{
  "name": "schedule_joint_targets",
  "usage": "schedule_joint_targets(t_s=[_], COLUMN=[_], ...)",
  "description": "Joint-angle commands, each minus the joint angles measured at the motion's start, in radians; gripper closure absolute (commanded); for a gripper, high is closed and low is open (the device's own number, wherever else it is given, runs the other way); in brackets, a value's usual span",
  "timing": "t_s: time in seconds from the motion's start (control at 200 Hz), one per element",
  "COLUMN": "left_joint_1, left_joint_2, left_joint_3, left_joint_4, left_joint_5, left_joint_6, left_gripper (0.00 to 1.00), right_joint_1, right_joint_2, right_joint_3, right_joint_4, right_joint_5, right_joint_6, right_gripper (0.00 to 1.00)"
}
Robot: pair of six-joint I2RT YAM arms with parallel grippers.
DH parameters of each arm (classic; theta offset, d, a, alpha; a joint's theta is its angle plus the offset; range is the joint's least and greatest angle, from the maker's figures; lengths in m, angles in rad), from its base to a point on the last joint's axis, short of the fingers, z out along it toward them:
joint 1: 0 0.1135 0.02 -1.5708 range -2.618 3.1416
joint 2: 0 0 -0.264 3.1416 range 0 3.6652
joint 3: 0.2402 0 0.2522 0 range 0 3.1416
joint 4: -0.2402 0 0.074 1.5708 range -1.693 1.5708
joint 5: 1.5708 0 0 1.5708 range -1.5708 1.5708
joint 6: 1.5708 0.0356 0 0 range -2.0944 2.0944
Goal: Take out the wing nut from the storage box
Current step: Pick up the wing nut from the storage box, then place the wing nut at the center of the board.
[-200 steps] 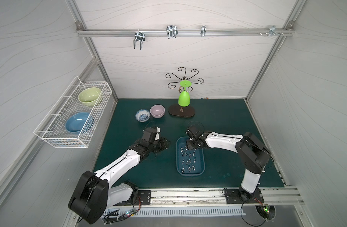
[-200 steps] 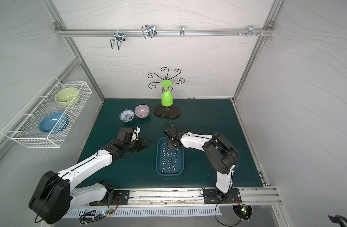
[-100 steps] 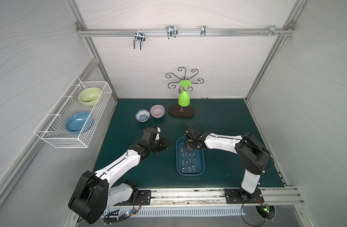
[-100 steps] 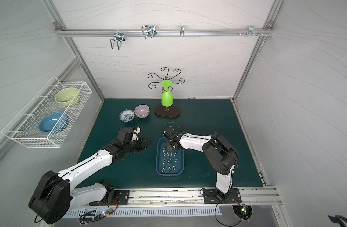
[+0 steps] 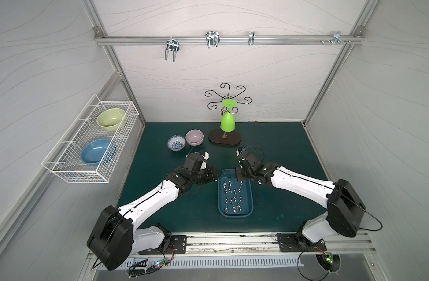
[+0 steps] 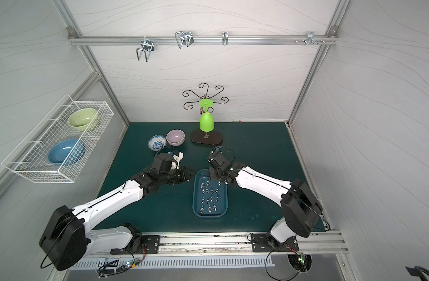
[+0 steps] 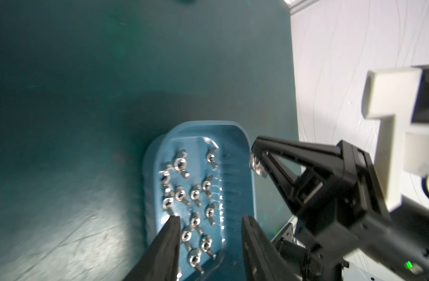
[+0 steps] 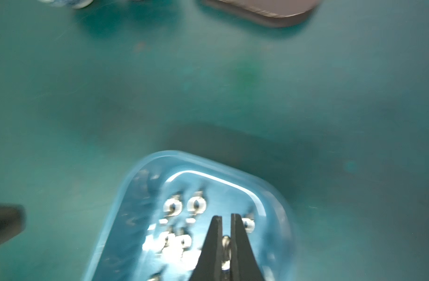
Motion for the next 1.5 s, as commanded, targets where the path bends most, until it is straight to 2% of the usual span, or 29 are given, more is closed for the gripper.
schedule_joint_targets(t_s=[0.0,0.225,0.365,0.61,0.88,1.18,1.38,1.495], left_joint_1=[-0.068,-0.175,-0.208,-0.232,-0.232,-0.233,-0.232,-0.219], left_joint_2=[0.095,0.325,0.427,0.504,0.485,0.453,0.379,0.286], left_joint_3=[0.094,0.222,0.275,0.313,0.309,0.27,0.26,0.231], left_joint_4=[0.058,0.193,0.265,0.269,0.252,0.247,0.169,0.098], left_joint_5=[0.021,0.112,0.171,0.196,0.19,0.179,0.13,0.048], left_joint_6=[0.021,-0.025,-0.075,-0.083,-0.068,-0.064,-0.02,0.024], left_gripper=[0.55,0.55,0.56,0.54,0.51,0.5,0.49,0.49], right_joint_1=[-0.11,-0.326,-0.353,-0.351,-0.338,-0.312,-0.26,-0.164], right_joint_2=[-0.041,-0.029,0.035,0.123,0.154,0.104,-0.005,-0.077], right_joint_3=[-0.074,-0.158,-0.164,-0.186,-0.193,-0.184,-0.162,-0.118], right_joint_4=[-0.049,0.003,0.023,0.058,0.065,0.04,-0.009,-0.068], right_joint_5=[0.041,-0.05,-0.046,-0.037,-0.044,-0.029,0.016,0.056], right_joint_6=[-0.009,0.02,0.041,0.06,0.06,0.051,0.039,0.041], right_gripper=[1.0,1.0,1.0,1.0,1.0,0.71,0.65,0.64])
